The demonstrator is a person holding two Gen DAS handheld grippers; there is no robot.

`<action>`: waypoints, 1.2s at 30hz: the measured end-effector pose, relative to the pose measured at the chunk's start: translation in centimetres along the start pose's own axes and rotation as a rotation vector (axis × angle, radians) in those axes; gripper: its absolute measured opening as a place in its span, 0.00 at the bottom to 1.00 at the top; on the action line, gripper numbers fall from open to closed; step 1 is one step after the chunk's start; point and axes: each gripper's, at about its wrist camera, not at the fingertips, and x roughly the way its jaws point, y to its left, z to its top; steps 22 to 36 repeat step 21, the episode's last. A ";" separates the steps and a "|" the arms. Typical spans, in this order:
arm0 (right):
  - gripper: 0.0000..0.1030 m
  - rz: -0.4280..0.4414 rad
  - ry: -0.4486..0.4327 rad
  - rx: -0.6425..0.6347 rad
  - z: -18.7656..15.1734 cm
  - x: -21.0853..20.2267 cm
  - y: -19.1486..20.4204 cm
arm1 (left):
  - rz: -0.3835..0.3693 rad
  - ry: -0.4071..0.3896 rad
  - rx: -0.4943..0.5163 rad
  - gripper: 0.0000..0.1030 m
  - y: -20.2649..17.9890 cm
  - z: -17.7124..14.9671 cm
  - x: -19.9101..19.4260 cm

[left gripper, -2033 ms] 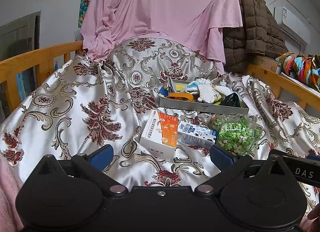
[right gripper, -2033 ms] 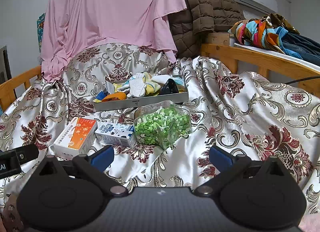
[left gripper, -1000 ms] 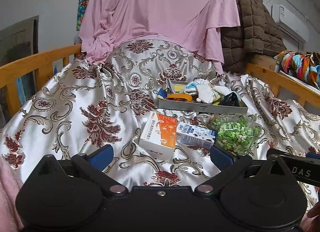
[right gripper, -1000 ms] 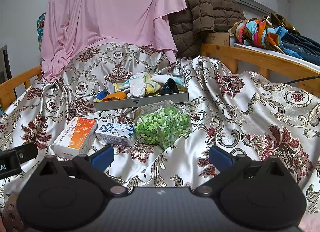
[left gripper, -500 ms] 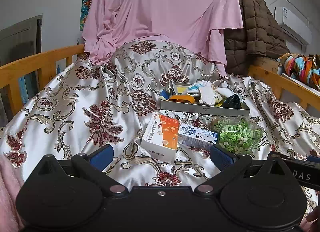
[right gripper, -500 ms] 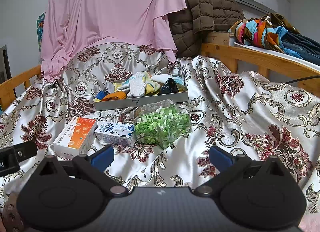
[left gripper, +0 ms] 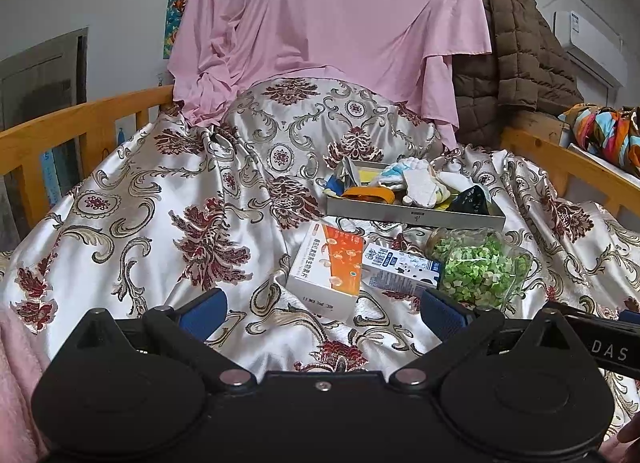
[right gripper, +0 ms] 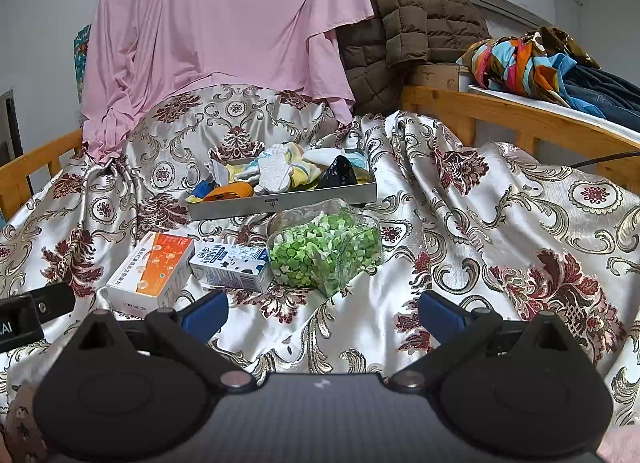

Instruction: Organize soft objects

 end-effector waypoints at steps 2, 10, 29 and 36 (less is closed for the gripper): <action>1.00 0.000 0.000 0.000 0.0 0.0 0.0 | -0.001 0.001 0.000 0.99 0.0 0.0 0.0; 1.00 0.000 0.001 -0.001 0.0 0.0 0.0 | 0.001 0.000 0.004 0.99 0.0 0.1 0.0; 1.00 -0.001 0.001 -0.001 0.0 0.0 0.1 | 0.013 0.013 0.006 0.99 0.6 -0.3 0.3; 1.00 -0.001 0.001 -0.001 0.0 0.0 0.1 | 0.013 0.013 0.006 0.99 0.6 -0.3 0.3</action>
